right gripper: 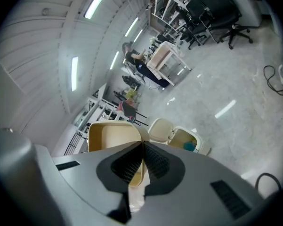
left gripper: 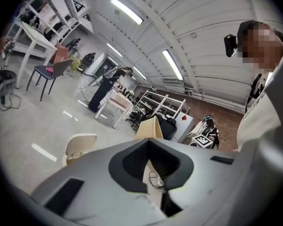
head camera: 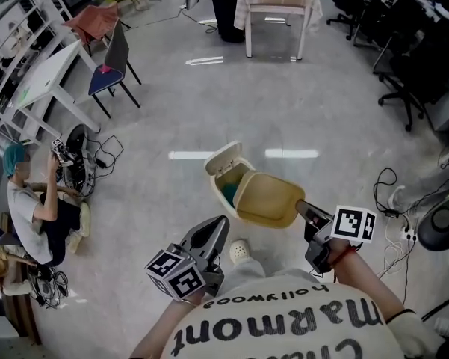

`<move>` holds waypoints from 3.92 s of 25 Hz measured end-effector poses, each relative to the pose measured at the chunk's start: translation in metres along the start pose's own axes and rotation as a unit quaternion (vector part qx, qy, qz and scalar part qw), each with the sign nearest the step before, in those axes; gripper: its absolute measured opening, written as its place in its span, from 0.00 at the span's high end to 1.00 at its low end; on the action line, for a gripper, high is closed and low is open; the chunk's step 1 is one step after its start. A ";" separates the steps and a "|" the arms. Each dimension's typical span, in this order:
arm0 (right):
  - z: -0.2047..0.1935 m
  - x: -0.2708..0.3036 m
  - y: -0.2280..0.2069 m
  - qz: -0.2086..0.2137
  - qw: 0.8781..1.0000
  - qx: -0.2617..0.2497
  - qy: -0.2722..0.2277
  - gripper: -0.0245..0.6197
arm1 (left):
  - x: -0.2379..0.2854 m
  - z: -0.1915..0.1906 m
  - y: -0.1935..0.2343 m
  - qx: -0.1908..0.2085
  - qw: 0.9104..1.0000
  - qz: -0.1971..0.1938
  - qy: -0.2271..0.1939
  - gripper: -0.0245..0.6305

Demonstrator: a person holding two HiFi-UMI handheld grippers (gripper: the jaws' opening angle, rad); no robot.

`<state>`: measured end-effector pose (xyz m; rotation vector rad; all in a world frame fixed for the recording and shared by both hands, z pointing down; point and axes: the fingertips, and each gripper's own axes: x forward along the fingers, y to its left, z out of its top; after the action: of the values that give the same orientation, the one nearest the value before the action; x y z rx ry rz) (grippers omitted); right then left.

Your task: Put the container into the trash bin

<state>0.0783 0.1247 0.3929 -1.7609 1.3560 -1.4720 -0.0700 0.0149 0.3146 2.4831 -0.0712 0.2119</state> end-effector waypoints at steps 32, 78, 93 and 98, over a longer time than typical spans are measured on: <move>0.091 0.095 0.001 -0.009 0.997 -0.035 0.073 0.95 | 0.072 0.059 0.070 -0.012 0.999 0.039 -0.017 0.98; 0.004 0.348 -0.271 -0.253 0.895 -0.210 0.302 0.94 | 0.081 -0.197 0.258 -0.061 0.952 0.298 0.043 0.98; -0.006 0.367 -0.284 -0.335 0.849 -0.262 0.315 0.94 | 0.060 -0.189 0.297 -0.088 0.940 0.328 0.029 0.98; -0.014 0.371 -0.286 -0.352 0.834 -0.279 0.321 0.94 | 0.065 -0.188 0.296 -0.090 0.942 0.322 0.028 0.98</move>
<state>0.1508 -0.0871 0.8041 -2.4353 1.6644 -2.4197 -0.0617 -0.1068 0.6493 2.1908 -0.8462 0.5222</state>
